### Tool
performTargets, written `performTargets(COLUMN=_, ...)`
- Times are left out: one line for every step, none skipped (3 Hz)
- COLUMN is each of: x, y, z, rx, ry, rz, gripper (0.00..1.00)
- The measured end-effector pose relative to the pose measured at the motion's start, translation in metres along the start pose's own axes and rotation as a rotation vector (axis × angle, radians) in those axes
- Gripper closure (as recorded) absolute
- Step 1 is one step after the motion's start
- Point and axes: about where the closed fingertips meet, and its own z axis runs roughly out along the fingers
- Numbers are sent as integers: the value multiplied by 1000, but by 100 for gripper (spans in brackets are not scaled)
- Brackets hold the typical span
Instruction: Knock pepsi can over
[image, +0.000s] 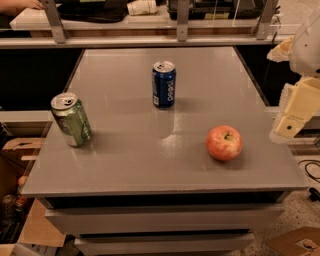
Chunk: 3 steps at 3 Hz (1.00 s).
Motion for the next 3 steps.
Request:
performTargets(x=-20, y=-19, z=14, rx=-40, ry=-104, rz=-42, gripper=0)
performTargets(x=-41, y=-39, z=31, rx=-74, ry=-207, rz=-75, gripper=0)
performTargets(x=-56, y=-57, z=49, rx=-84, ry=-303, rz=-61, gripper=0)
